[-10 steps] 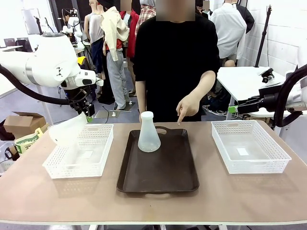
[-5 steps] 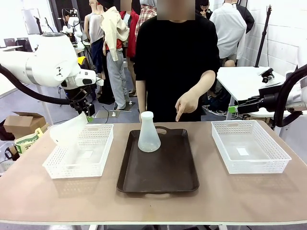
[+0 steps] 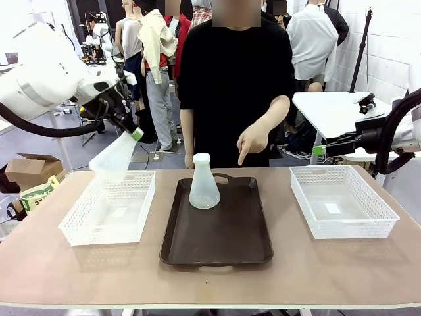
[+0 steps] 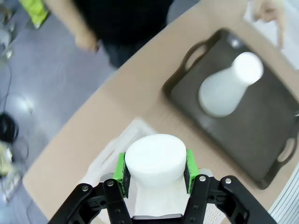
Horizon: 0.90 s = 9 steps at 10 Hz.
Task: Prepare the laboratory tools.
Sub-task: Place the picked Big flask upright in the Handle tray as directed by the person.
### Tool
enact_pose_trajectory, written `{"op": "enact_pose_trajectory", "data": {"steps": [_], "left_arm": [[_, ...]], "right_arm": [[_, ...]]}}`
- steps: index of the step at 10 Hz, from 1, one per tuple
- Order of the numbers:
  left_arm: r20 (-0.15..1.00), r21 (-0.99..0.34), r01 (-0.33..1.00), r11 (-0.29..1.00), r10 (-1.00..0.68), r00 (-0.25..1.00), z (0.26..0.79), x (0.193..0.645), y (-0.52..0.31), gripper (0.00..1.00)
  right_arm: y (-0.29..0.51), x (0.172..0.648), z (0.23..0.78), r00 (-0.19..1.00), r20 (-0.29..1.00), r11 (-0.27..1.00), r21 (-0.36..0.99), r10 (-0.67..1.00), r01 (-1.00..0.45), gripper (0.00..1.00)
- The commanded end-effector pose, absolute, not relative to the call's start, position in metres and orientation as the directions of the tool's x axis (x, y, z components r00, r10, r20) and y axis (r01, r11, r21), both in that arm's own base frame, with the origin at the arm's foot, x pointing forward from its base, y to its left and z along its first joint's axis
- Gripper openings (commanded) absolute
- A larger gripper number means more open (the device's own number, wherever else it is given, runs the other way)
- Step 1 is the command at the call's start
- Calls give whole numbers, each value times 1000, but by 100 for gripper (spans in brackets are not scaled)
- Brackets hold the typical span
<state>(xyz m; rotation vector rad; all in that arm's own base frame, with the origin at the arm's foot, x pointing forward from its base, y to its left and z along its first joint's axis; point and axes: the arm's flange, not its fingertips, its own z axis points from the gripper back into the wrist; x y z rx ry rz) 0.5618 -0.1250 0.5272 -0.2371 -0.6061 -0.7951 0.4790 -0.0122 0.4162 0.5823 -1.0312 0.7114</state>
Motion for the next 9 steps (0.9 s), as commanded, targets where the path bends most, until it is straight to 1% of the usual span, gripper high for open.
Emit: {"op": "enact_pose_trajectory", "data": {"steps": [1,2,4,5,7,8,9], "left_arm": [[723,-66,915,397,-614,319,519,539,-96,0],[795,-77,954,290,-560,234,524,532,-97,0],[886,-115,977,182,-425,184,522,530,-93,0],[913,-121,980,157,-369,172,519,528,-89,0],[932,-126,982,144,-323,167,510,526,-86,0],[895,-225,938,264,-324,306,503,531,-81,0],[927,-114,983,140,-342,156,513,523,-84,0]], "right_arm": [[-12,479,417,350,899,644,106,263,-758,100],[-12,479,417,350,899,644,106,263,-758,100],[-12,479,417,350,899,644,106,263,-758,100],[-12,479,417,350,899,644,106,263,-758,100],[-12,479,417,350,899,644,106,263,-758,100],[-12,479,417,350,899,644,106,263,-758,100],[-12,479,417,350,899,644,106,263,-758,100]]}}
